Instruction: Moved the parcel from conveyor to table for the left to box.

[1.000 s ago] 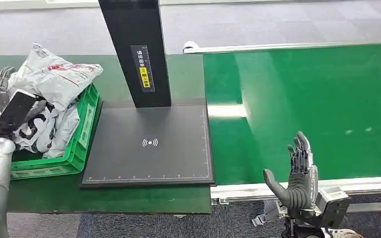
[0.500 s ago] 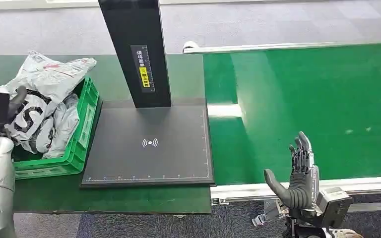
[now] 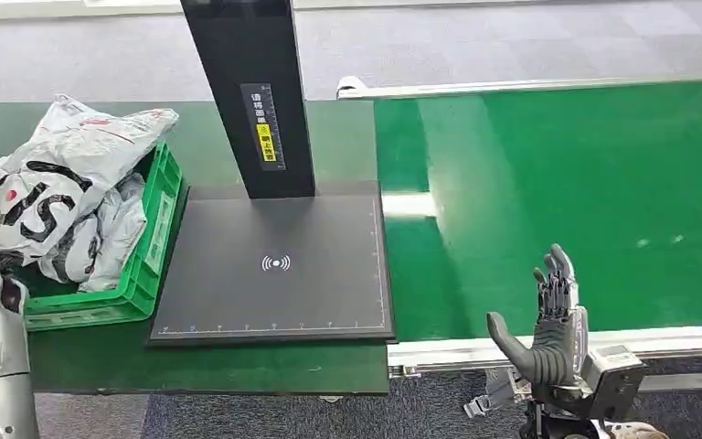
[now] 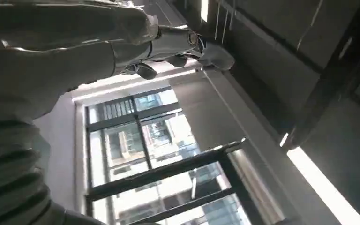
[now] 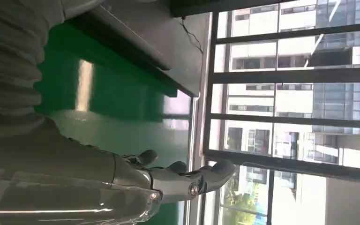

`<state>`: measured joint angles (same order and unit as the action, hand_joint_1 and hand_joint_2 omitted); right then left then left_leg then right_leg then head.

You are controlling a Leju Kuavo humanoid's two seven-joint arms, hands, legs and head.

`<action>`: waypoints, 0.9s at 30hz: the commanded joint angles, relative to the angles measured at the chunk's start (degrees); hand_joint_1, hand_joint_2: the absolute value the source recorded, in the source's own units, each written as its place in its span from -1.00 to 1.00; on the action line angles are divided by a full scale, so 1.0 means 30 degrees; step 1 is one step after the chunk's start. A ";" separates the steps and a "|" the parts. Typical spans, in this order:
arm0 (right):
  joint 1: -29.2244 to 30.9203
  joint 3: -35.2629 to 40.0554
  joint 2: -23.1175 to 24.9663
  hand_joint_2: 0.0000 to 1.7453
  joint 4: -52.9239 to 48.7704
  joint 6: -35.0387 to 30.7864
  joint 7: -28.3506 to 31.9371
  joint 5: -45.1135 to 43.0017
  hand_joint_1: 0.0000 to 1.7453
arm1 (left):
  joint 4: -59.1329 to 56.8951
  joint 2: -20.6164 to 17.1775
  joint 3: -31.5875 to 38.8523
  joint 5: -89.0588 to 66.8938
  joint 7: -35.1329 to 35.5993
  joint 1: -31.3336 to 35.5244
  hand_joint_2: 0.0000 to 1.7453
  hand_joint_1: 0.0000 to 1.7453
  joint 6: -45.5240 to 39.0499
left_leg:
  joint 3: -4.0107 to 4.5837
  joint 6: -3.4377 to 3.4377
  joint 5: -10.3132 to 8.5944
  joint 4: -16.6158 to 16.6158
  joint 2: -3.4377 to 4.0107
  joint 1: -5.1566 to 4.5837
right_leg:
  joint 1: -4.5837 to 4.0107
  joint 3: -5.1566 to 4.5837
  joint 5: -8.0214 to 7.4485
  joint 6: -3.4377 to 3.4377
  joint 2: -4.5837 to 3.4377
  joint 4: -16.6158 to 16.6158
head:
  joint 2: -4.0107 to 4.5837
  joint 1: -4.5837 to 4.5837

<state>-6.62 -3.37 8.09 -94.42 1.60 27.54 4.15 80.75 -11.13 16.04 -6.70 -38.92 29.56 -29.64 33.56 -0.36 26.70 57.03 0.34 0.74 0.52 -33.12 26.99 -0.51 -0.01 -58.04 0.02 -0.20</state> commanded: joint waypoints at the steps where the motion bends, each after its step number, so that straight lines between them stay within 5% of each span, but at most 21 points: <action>1: 0.0488 0.0510 -0.0528 1.00 0.1415 -0.0351 0.0040 -0.0053 -1.00 | 0.3730 0.1314 0.0982 0.2402 -0.0285 -0.1250 1.00 -1.00 0.0587 | -0.0027 0.0013 0.0004 -0.0021 -0.0011 -0.0001 | 0.0000 0.0036 0.0003 -0.0005 0.0006 0.0033 | 0.0001 -0.0007; 6: 0.0455 0.0461 -0.0538 1.00 0.1340 -0.0401 0.0054 -0.0077 -1.00 | 0.3577 0.1223 0.0543 0.2685 -0.0221 -0.1284 1.00 -1.00 0.1225 | -0.0033 0.0015 -0.0006 -0.0034 0.0003 0.0001 | -0.0003 0.0047 -0.0011 -0.0001 -0.0012 0.0048 | 0.0000 -0.0007; 14: 0.0895 0.0713 -0.0767 1.00 0.2115 -0.0238 0.0022 -0.0215 -1.00 | 0.5152 0.2915 -0.5036 0.0508 0.1356 -0.5058 1.00 -1.00 0.3414 | -0.0074 0.0024 -0.0007 -0.0054 -0.0042 -0.0016 | 0.0014 0.0086 0.0001 -0.0014 0.0032 0.0068 | -0.0007 0.0001; 20: 0.2230 0.2162 -0.0507 1.00 0.4110 0.0650 -0.0880 0.0261 -1.00 | -0.0555 0.4956 -0.9742 -0.0842 0.2864 -0.7131 1.00 -1.00 0.6921 | -0.0102 0.0019 0.0004 -0.0065 -0.0049 -0.0047 | 0.0046 0.0110 0.0006 -0.0015 0.0038 0.0079 | 0.0001 0.0008; 27: 0.2710 0.2613 -0.0599 1.00 0.4984 0.0677 -0.0846 0.0240 -1.00 | -0.2090 0.5300 -0.9762 -0.0378 0.1859 -0.6942 1.00 -1.00 0.6920 | -0.0075 0.0009 0.0008 -0.0060 -0.0017 -0.0029 | 0.0029 0.0080 -0.0012 -0.0001 0.0011 0.0081 | 0.0001 -0.0007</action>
<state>-1.64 1.93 7.39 -87.21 3.61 25.05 5.11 84.71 2.87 -8.64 -8.33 -33.03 9.07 -9.25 33.54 -0.36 26.77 57.04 0.31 0.66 0.61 -33.10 26.99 -0.54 0.00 -57.98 0.02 -0.22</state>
